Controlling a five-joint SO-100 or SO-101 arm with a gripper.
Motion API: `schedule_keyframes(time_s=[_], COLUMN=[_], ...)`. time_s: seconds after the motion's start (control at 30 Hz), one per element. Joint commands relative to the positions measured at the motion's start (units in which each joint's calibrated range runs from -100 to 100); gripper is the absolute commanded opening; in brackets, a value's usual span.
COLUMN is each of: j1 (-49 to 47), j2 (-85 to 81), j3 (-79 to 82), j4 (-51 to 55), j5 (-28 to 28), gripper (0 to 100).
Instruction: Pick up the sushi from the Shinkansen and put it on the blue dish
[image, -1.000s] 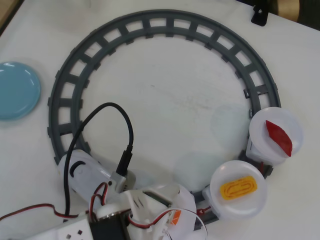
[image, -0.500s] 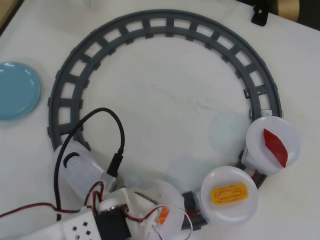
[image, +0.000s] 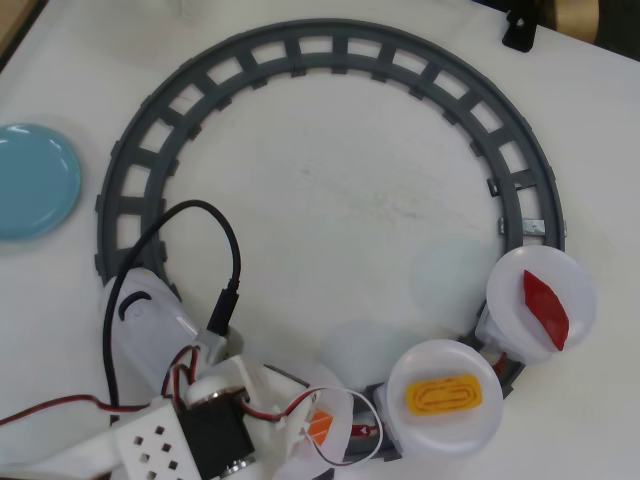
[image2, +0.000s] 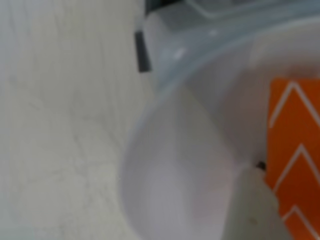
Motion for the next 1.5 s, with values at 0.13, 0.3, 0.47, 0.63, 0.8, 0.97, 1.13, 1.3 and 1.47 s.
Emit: schedule_keyframes(time_s=[0.13,0.3,0.47,0.63,0.8,0.97,1.13,1.3,1.47], j1=[-7.6,-19.0,-31.4,-43.0,-50.9,-55.9,-60.9,-65.3,-68.3], j2=[-7.1,-10.4,-13.4,-11.7,-4.0,6.0,13.5,19.5,25.3], j3=[-15.2,-16.1,-13.2,-11.3,-14.0,-21.0,-29.0,-35.7,-42.0], j4=[6.5,8.9,9.5,9.1,8.5,8.8,9.2,9.2,8.5], j5=[-1.8,-2.5,-3.9,-4.7,-4.7,-5.2,-5.5,-5.6,-6.7], gripper=[3,3,3,3,3,3,3,3,3])
